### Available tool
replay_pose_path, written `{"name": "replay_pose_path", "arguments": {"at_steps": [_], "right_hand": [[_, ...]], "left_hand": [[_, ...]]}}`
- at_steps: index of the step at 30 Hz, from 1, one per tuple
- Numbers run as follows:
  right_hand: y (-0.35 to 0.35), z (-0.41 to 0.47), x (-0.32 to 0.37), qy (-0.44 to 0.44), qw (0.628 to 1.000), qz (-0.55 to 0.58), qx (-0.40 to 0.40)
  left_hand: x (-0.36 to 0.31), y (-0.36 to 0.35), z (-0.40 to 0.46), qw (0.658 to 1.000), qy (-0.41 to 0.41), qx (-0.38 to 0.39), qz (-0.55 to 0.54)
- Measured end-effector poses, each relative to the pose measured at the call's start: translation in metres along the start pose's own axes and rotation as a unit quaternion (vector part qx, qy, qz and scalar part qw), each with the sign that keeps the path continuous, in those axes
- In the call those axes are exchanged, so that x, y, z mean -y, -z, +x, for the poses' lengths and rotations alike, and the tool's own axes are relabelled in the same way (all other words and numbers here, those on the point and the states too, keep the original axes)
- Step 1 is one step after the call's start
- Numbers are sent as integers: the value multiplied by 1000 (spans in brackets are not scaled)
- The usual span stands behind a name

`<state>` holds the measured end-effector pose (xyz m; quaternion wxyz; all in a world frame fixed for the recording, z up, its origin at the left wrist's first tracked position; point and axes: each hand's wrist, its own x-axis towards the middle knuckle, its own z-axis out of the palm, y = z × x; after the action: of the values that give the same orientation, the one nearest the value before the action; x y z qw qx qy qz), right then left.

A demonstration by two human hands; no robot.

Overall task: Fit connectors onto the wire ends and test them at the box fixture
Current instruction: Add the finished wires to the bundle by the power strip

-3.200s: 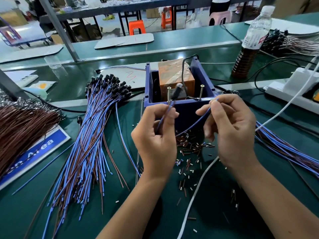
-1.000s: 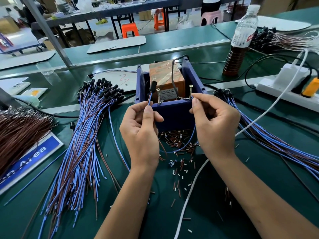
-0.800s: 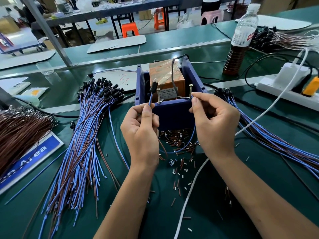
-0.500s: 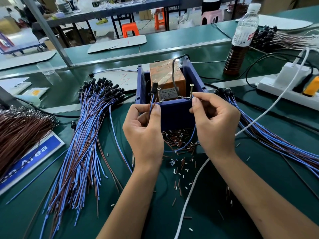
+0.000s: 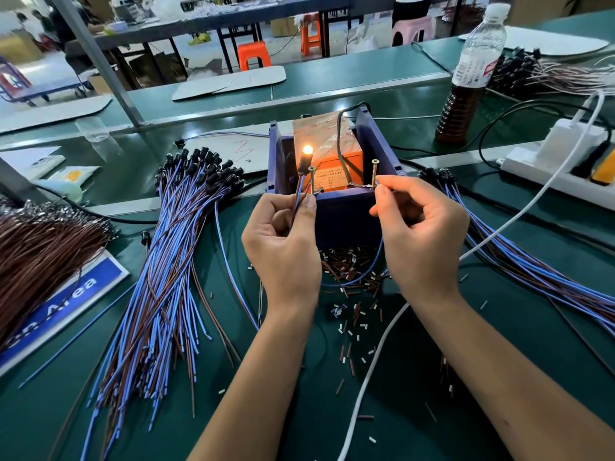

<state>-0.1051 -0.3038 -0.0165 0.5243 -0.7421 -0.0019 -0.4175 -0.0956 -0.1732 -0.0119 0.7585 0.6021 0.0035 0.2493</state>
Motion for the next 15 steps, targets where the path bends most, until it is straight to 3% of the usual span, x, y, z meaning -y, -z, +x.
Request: {"name": "replay_pose_path", "arguments": {"at_steps": [11, 15], "right_hand": [[1, 0, 0, 1, 1000, -3, 5], [2, 0, 0, -11, 1000, 4, 4]], "left_hand": [[3, 3, 0, 1000, 10, -2, -5], [-1, 4, -2, 999, -16, -34, -17]]}}
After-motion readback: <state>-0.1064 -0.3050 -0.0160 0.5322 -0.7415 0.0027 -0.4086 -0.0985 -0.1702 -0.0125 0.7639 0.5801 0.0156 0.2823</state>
